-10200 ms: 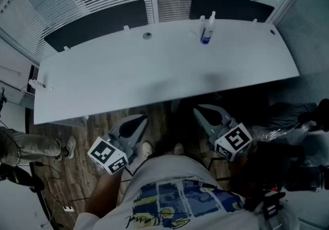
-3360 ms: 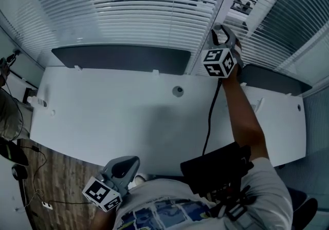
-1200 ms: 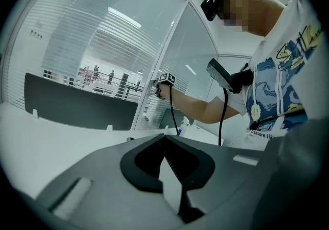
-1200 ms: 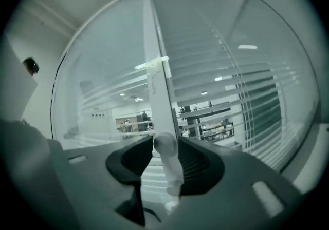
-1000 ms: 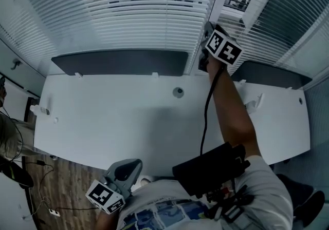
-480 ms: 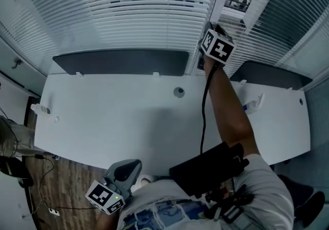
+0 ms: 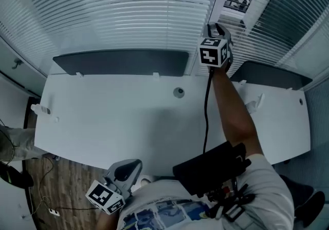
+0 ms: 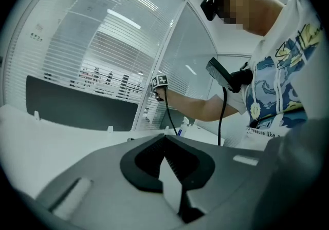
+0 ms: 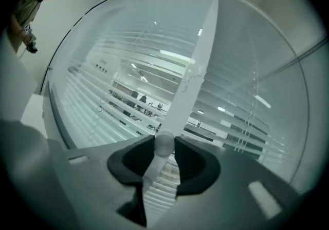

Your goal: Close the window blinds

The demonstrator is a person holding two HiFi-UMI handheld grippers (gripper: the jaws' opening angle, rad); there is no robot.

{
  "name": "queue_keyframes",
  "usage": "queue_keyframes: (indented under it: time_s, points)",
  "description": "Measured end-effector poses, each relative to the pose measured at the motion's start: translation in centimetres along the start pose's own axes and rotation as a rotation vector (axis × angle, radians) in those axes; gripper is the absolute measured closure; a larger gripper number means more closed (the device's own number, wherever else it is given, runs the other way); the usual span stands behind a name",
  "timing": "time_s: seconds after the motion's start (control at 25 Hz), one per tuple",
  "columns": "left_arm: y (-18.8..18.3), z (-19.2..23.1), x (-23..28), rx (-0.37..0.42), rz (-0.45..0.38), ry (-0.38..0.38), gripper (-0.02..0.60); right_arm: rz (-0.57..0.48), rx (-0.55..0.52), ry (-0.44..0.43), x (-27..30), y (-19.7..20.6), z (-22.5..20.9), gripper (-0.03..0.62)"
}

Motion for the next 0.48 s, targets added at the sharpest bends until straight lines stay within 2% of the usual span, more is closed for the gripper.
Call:
queue_keyframes:
  time_s: [0.36,0.48]
  points:
    - [0.15,-0.07,0.1,-0.005,0.001,0.008,0.58,-0.019,-0.315,0.065,0.09,0.34,0.64,0.47]
    - [0.24,-0.04,0.12,-0.007,0.0,0.01,0.58,-0.021,-0.322,0.058,0.05,0.38,0.69,0.47]
Point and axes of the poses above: the fingertips, and each gripper's own axes: x forward along the fingers, z to its left, y out of its underside, the point moved 4 cm from there along -x, backward along the fingers, and after that the axes turned 7 degrees about x, right-handed, at the moved point
